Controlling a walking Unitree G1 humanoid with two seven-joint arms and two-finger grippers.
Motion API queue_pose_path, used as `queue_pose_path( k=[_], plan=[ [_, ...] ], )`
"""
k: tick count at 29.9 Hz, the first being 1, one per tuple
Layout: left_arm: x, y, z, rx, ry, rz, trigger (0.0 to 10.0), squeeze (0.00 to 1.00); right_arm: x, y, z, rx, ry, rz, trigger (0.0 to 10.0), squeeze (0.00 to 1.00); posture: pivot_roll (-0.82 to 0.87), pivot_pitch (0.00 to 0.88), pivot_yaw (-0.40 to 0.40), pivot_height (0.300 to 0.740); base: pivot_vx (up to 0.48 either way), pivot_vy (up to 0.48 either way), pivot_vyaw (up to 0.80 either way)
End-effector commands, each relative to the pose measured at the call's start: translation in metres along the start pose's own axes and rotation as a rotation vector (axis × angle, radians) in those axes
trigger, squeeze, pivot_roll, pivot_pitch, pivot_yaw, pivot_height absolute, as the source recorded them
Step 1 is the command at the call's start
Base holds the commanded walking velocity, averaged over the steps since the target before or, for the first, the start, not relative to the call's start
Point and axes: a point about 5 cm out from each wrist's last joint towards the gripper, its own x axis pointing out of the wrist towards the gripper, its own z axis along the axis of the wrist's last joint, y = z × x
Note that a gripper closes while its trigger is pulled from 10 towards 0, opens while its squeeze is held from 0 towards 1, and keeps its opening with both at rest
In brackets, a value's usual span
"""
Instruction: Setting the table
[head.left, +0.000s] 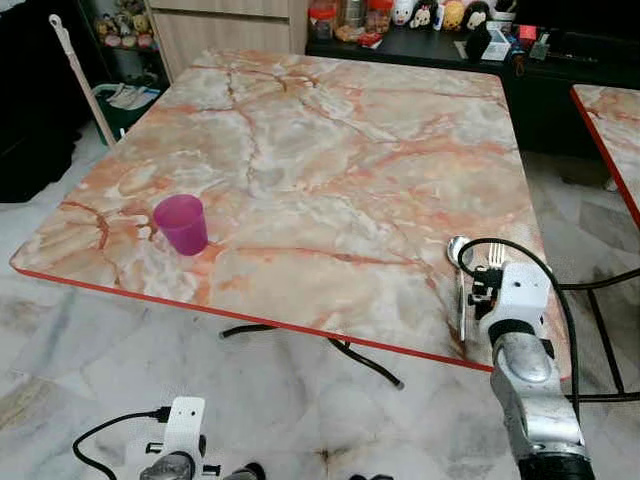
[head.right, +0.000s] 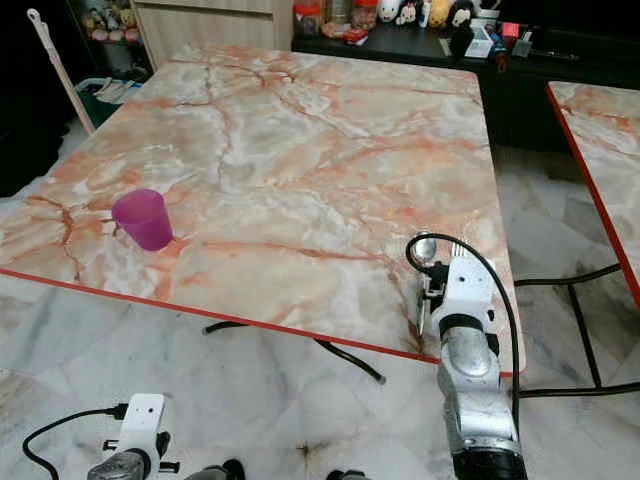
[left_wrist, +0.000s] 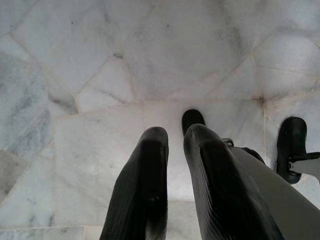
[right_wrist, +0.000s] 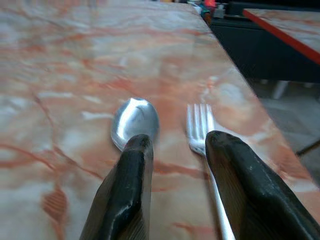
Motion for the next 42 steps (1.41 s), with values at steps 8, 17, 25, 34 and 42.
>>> queue_pose_path(
  k=[8, 17, 25, 34, 42],
  plan=[
    [-0.001, 0.001, -0.005, 0.039, 0.018, -0.012, 10.0, 0.0, 0.003, 0.01, -0.004, 0.056, 0.0, 0.056, 10.0, 1.0, 0.0, 0.108, -0.019, 0.74, 0.0, 0.0, 0.0],
    [-0.001, 0.0, -0.003, 0.033, 0.015, -0.011, 10.0, 0.0, 0.005, 0.008, -0.019, 0.048, 0.075, 0.021, 10.0, 0.0, 0.0, 0.134, -0.018, 0.74, 0.0, 0.0, 0.0],
    [0.0, 0.001, -0.003, 0.024, 0.016, -0.007, 10.0, 0.0, 0.016, 0.015, -0.02, 0.057, 0.098, 0.058, 10.0, 0.0, 0.01, 0.144, -0.018, 0.74, 0.0, 0.0, 0.0],
    [0.0, 0.001, -0.003, 0.015, 0.014, -0.004, 10.0, 0.0, 0.023, 0.025, -0.015, 0.074, 0.082, 0.085, 10.0, 0.0, 0.02, 0.148, -0.023, 0.74, 0.0, 0.0, 0.0],
    [0.0, 0.0, -0.003, 0.015, 0.018, -0.008, 10.0, 0.0, 0.023, 0.026, -0.015, 0.084, 0.075, 0.079, 10.0, 0.0, 0.01, 0.152, -0.02, 0.74, 0.0, 0.0, 0.0]
  ],
)
